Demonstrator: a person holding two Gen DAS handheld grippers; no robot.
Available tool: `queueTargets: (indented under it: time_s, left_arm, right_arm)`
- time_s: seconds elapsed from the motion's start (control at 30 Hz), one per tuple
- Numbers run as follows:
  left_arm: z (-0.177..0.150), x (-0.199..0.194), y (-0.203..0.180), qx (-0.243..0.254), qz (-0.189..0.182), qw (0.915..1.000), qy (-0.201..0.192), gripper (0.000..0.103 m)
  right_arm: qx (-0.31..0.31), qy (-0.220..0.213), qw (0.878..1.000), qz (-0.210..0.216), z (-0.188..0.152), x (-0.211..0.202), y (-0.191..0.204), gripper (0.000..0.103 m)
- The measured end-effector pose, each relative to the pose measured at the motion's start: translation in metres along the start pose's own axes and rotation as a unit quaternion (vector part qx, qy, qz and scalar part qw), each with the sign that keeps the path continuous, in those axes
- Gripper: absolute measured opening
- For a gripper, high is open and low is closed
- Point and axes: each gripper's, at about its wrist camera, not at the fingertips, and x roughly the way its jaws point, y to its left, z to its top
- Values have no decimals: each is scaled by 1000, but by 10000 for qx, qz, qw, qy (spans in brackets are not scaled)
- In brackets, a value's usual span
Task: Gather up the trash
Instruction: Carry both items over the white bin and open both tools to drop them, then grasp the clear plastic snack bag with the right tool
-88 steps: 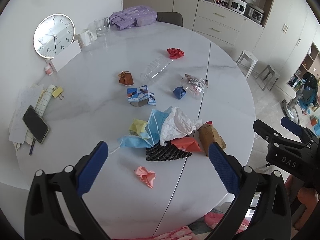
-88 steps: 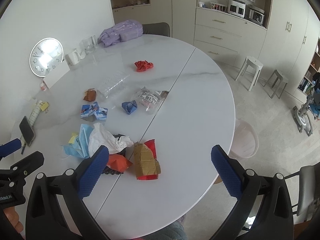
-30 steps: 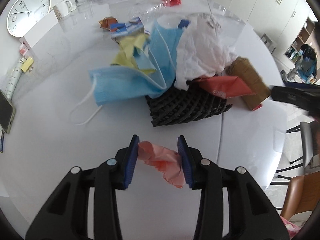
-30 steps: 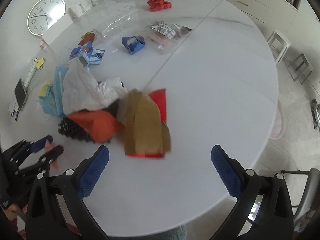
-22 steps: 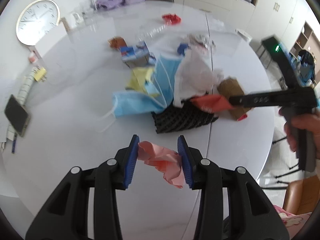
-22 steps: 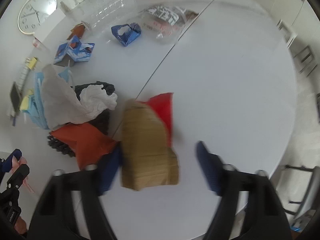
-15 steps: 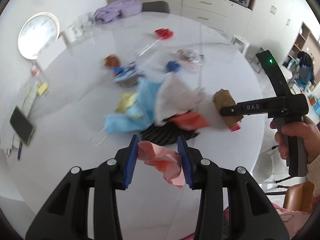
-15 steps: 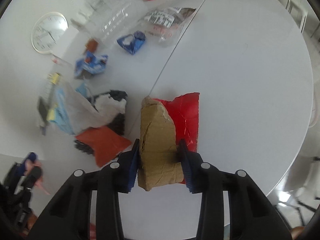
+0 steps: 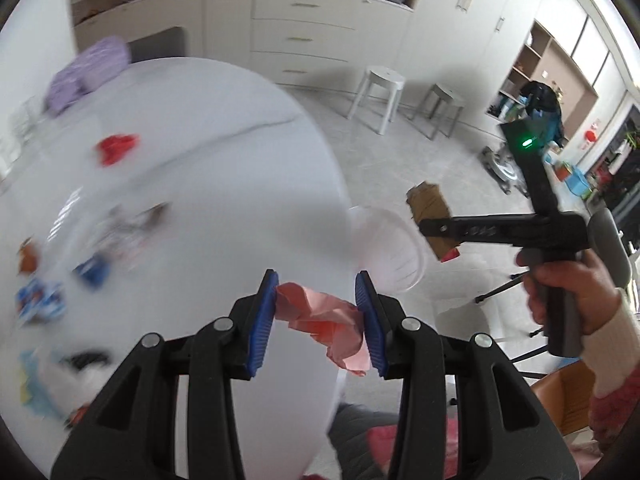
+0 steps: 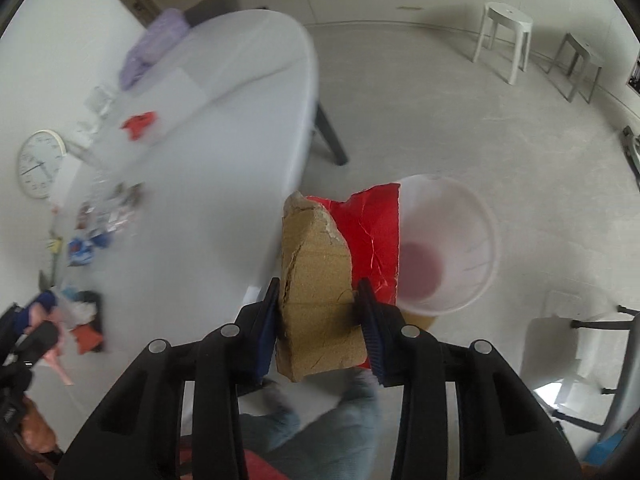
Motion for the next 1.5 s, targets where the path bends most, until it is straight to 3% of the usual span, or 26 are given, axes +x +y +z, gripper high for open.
queueTargets:
  time_s: [0.17,0.27,0.37,0.43,0.63,0.67,0.8,0.87,1.1,1.33,1.5]
  left_arm:
    - [46,54,-54,133,-64,9994,320,39]
    - [60,74,-77,213,-111,9987,459,39]
    - [77,102,-98,254,-211,9972,669,39]
    - [86,123,-111,298,-310,9959,802,39]
    - [113,187,-146,467,-547,9908,1143,40]
    - [118,197,-152,501,-565,9899,1200,42]
    - [134,232,-170,594,-579,9862,1430,71]
    - [140,239,-177,652,-530,9853,1487,75]
    - [151,222,-177,430,-572,9872,1425,91]
    - [159,208,-173,493,-466,9897,1260,91]
    - [162,161,-151,181,-464,9948,889,91]
  right_arm:
    - [156,504,9986,50,34,53,-73,38]
    - [113,764,9970,97,47,82,-92,43]
    - [175,949,9953,91,56,98,-110,55]
    - [299,897,9955,40,59,93,-122,75]
    - [357,521,9958,-657,70,59,-150,88]
    - [355,438,9954,-780,71,49,-156,88]
    - [429,261,9919,-1166,70,28,-176,92]
    - [517,246,9905,-1248,67,21,-184,92]
    - [698,242,9900,-1206,59,18,-194,92]
    - [582,192,9913,-1162,66,12,-182,94]
    - [221,-53,9960,-869,82,-4,-143,94]
